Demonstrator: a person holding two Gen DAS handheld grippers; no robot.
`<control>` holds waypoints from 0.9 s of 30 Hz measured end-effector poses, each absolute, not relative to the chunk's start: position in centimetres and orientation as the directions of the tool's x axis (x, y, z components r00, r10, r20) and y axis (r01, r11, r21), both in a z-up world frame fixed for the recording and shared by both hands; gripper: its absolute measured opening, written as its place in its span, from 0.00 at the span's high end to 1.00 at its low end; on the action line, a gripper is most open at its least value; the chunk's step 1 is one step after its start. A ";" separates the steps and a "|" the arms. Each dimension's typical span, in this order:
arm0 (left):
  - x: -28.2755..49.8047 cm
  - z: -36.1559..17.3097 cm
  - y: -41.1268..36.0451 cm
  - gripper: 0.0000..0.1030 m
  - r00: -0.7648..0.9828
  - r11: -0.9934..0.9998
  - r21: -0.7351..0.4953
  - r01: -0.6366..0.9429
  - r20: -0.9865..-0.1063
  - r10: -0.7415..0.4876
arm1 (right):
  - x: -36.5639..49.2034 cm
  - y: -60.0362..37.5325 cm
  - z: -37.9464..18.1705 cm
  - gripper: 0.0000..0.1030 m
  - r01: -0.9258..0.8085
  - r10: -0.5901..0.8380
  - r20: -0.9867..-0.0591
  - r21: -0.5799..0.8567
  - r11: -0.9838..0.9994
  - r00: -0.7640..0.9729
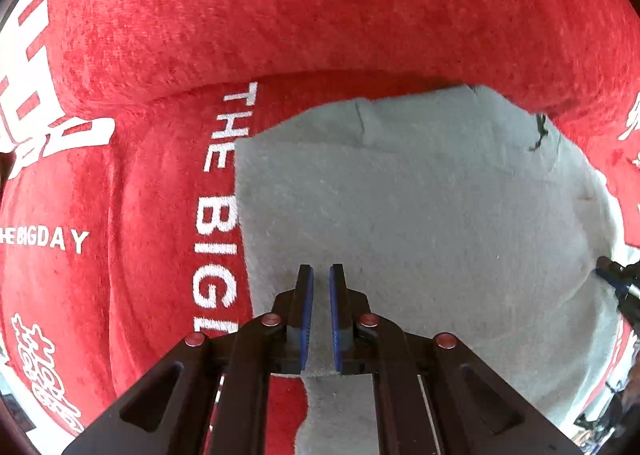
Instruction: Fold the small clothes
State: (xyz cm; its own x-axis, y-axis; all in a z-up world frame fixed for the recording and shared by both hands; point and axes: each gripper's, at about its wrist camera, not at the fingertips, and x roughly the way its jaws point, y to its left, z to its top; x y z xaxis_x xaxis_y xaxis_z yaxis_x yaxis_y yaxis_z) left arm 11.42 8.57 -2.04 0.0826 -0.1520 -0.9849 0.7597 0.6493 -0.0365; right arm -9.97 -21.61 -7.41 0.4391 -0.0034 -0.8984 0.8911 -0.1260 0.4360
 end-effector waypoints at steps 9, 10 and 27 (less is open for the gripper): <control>9.2 -2.6 8.0 0.91 0.112 0.639 0.017 0.769 -0.988 -0.108 | -11.2 -20.6 -8.1 0.97 0.907 0.009 -0.914 0.401 -0.131 0.406; 9.0 -2.5 8.0 0.91 0.112 0.640 0.016 0.768 -0.988 -0.110 | -11.3 -20.5 -7.9 0.94 0.904 0.019 -0.910 0.410 -0.123 0.415; 3.9 -1.7 5.9 0.01 0.136 0.620 0.078 0.781 -0.990 -0.047 | -10.9 -16.0 -6.2 0.44 0.873 0.115 -0.871 0.485 0.049 0.477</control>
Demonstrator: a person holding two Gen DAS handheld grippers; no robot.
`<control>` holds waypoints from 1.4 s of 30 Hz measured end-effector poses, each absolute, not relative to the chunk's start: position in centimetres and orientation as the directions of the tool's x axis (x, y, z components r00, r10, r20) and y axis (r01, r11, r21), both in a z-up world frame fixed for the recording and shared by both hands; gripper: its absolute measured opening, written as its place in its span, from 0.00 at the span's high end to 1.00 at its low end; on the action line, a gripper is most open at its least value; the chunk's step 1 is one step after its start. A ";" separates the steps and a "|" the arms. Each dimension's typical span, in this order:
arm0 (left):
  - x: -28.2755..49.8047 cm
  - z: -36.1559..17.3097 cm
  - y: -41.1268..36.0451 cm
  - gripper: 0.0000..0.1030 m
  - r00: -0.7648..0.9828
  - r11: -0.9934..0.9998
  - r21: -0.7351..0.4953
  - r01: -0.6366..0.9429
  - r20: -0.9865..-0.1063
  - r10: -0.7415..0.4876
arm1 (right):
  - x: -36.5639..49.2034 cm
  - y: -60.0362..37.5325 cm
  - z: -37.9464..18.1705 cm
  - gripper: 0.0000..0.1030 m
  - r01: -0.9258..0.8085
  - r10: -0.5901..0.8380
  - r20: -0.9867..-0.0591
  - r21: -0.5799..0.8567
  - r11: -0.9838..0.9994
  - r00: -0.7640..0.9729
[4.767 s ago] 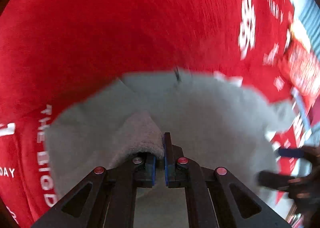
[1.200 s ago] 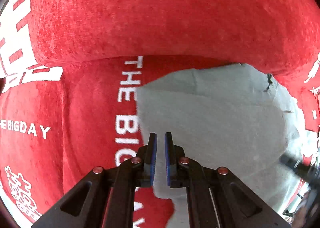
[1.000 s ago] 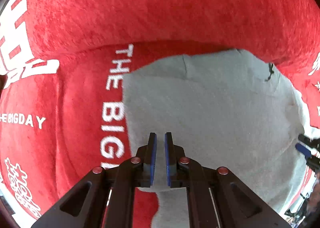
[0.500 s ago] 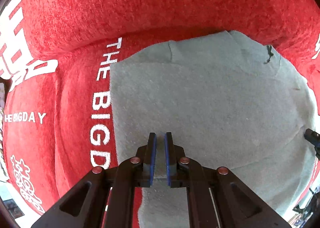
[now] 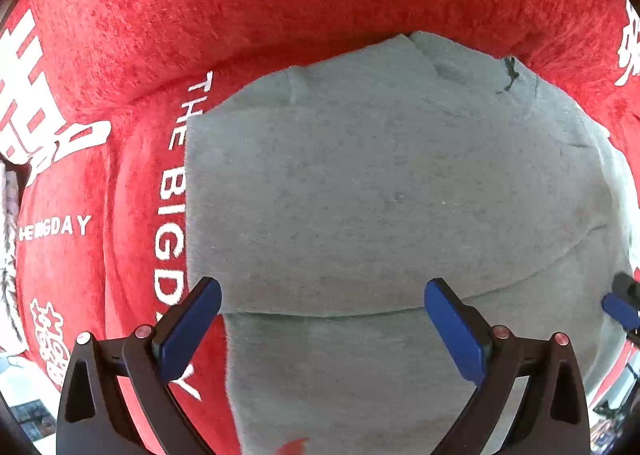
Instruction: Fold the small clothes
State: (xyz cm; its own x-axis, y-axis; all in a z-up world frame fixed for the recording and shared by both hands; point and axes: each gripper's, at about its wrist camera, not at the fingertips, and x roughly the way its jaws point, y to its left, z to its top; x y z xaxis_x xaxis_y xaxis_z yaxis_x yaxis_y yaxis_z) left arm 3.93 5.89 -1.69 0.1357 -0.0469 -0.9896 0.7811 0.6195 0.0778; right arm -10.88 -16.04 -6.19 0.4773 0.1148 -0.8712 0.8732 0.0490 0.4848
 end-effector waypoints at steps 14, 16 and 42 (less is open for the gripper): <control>-5.3 -1.8 -0.3 0.01 0.007 0.437 -0.038 0.899 -0.995 -0.101 | -23.2 -20.0 -5.4 0.44 0.842 -0.062 -0.858 0.512 -0.172 0.509; -6.5 -1.9 -1.2 0.01 -0.019 0.423 -0.062 0.904 -0.994 -0.106 | -26.1 -20.8 -5.7 0.44 0.825 -0.107 -0.860 0.508 -0.248 0.498; -10.7 -4.2 -5.3 0.01 -0.027 0.356 -0.060 0.933 -0.995 -0.096 | -38.6 -27.0 -10.5 0.45 0.598 -0.330 -0.796 0.601 -0.530 0.507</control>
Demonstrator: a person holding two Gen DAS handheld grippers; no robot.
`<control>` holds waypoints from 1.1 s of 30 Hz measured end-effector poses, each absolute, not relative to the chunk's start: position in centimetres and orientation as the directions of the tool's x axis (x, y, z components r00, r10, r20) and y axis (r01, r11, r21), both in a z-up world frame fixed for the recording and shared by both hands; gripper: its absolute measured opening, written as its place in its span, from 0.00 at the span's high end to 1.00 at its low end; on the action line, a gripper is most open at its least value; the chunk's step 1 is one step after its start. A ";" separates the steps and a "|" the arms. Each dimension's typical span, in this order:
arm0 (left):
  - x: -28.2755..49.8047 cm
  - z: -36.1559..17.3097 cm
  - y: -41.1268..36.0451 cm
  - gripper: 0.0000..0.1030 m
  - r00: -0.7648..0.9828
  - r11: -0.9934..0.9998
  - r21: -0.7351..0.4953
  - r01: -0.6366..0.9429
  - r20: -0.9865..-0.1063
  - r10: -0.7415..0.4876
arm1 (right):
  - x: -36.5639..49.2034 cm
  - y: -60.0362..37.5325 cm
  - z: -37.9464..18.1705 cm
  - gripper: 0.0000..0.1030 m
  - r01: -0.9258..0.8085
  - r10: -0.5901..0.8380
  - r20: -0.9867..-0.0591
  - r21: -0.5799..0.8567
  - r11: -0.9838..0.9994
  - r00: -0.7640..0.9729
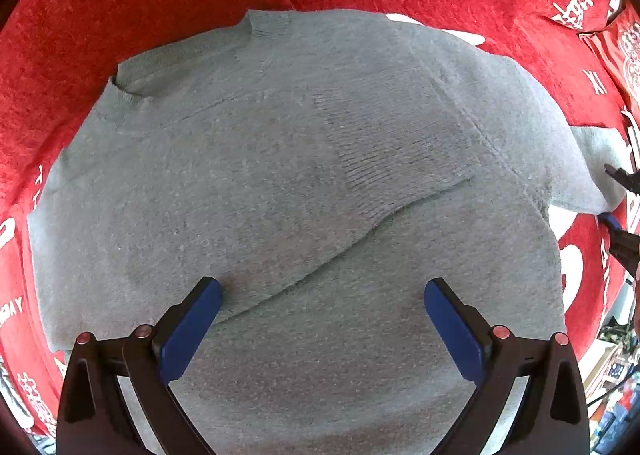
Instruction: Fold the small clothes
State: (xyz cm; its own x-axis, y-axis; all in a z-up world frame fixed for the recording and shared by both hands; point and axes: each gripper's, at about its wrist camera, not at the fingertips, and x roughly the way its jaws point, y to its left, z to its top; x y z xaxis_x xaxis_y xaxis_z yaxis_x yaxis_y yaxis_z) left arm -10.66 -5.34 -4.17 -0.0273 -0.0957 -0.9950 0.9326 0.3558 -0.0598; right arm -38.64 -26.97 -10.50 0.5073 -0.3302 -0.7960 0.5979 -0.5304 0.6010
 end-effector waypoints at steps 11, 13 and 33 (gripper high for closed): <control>-7.9 -2.6 -3.1 0.01 -0.003 0.415 -0.055 0.908 -0.992 -0.123 | -34.1 -29.0 -5.2 0.95 0.565 -0.385 -0.659 0.752 -0.338 0.647; -7.1 -2.1 -2.5 0.01 0.007 0.428 -0.050 0.903 -0.991 -0.131 | -31.8 -29.4 -3.4 0.95 0.591 -0.367 -0.641 0.766 -0.252 0.675; 5.0 -1.4 8.1 0.01 0.102 0.676 -0.005 0.737 -0.988 -0.120 | 1.0 -19.4 -7.0 0.88 0.738 0.168 -0.850 0.518 0.431 0.499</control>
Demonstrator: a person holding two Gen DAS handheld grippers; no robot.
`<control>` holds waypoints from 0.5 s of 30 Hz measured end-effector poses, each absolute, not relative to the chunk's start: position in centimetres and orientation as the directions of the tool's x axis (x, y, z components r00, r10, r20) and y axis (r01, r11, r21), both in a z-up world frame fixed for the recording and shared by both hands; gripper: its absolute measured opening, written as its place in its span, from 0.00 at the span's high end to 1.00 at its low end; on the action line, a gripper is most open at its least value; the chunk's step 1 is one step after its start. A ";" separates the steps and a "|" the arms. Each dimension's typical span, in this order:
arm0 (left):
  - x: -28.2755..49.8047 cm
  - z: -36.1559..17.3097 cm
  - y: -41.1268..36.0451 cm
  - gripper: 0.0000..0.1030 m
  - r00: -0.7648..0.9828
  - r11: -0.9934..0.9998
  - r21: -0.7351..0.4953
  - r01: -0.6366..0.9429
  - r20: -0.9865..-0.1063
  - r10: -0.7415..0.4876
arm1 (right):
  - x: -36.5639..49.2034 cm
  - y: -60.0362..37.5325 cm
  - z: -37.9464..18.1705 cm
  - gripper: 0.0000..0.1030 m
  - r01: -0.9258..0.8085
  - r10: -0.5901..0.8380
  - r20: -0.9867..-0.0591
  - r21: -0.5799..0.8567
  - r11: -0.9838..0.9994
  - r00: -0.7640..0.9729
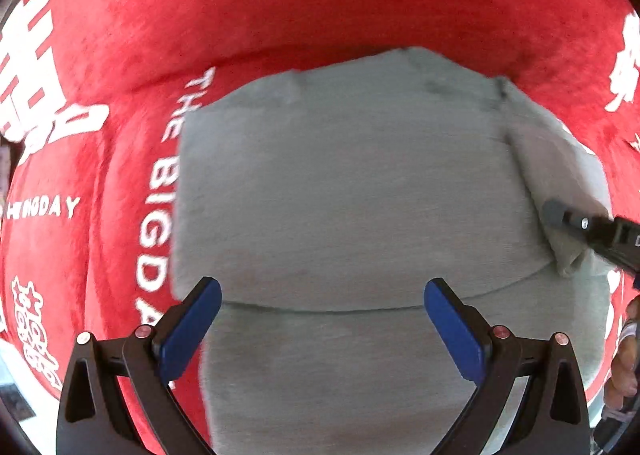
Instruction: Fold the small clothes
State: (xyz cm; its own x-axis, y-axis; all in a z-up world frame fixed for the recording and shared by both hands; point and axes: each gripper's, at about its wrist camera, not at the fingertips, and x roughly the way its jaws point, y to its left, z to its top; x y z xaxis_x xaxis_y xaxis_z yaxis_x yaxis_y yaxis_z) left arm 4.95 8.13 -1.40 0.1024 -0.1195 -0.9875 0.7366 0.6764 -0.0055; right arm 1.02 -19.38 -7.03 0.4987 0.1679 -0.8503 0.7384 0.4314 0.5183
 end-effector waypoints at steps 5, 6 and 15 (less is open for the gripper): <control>7.0 -1.5 10.9 0.01 0.080 0.713 -0.041 0.700 -0.988 -0.135 | -2.0 -20.0 -6.9 0.51 0.780 0.136 -0.821 0.569 0.259 0.554; 7.4 -1.4 11.4 0.01 0.071 0.716 -0.057 0.696 -0.986 -0.148 | -2.5 -20.3 -6.4 0.51 0.797 0.095 -0.830 0.555 0.238 0.550; 11.8 -0.1 12.6 0.01 -0.033 0.745 -0.305 0.593 -0.934 -0.356 | 4.1 -18.5 -3.0 0.92 0.708 0.030 -0.856 0.447 0.547 0.517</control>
State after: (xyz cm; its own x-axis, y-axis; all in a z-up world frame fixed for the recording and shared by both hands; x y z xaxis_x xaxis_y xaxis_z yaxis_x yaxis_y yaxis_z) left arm 11.76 12.56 -0.06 -0.0331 -0.3561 -0.9339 0.5932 0.7450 -0.3051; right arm 4.06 -18.53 -3.03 0.5168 0.0300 -0.8556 0.7076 0.5475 0.4467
